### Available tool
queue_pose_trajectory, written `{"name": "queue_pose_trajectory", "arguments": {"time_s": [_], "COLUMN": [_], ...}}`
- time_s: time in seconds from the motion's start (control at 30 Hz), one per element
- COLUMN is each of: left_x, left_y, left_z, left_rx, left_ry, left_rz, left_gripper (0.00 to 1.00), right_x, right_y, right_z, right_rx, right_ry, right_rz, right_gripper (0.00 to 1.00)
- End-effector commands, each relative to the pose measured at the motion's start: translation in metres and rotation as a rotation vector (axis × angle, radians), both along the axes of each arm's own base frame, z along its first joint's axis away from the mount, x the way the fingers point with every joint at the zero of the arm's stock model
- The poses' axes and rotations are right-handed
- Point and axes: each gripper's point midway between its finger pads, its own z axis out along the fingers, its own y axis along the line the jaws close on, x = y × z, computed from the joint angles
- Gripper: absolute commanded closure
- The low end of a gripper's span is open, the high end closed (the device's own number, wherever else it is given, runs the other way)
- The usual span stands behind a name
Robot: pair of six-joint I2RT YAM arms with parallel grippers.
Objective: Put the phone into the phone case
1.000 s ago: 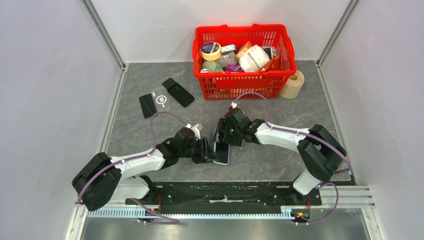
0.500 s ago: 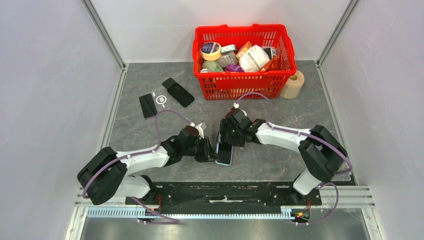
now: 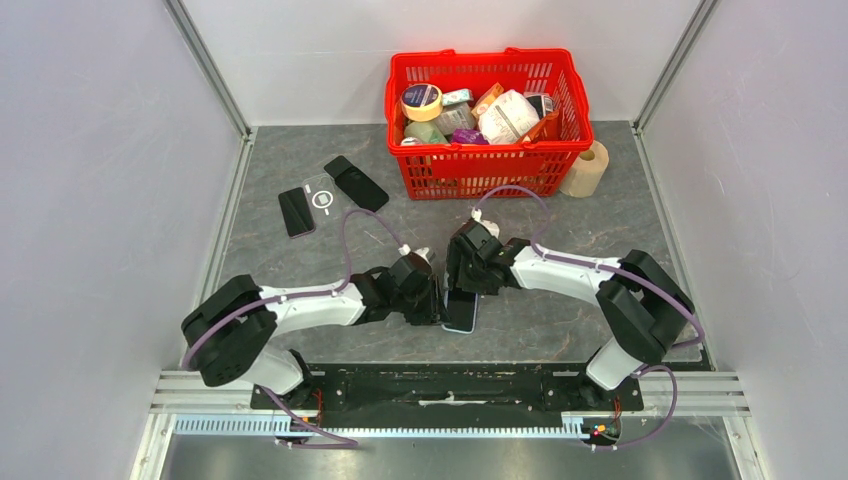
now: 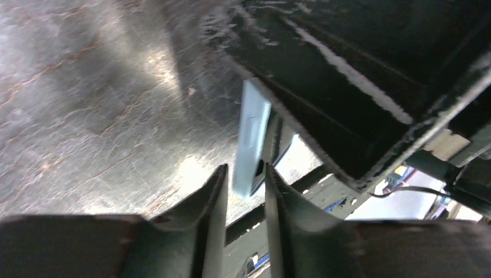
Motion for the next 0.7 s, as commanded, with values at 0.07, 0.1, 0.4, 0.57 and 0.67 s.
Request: {"name": "queue_pose_trajectory", "arguments": {"time_s": [0.07, 0.1, 0.4, 0.57, 0.67], "left_x": [0.018, 0.024, 0.051, 0.054, 0.055], "left_y": [0.020, 0.023, 0.055, 0.070, 0.077], "left_z": [0.014, 0.020, 0.061, 0.071, 0.075], "left_rx": [0.108, 0.116, 0.097, 0.077, 0.073], "left_ry": [-0.110, -0.134, -0.198, -0.207, -0.212], "left_rz": [0.038, 0.051, 0.119, 0.138, 0.144], "left_gripper": [0.39, 0.36, 0.32, 0.32, 0.31], "right_x": [0.037, 0.042, 0.111, 0.142, 0.156], "right_y": [-0.024, -0.030, -0.094, -0.111, -0.118], "right_z": [0.021, 0.022, 0.030, 0.024, 0.016], "right_rx": [-0.196, -0.229, -0.440, -0.487, -0.506], "right_ry": [-0.133, -0.144, -0.181, -0.181, -0.170], "right_rz": [0.003, 0.009, -0.029, -0.029, -0.028], "right_gripper": [0.84, 0.84, 0.81, 0.79, 0.78]}}
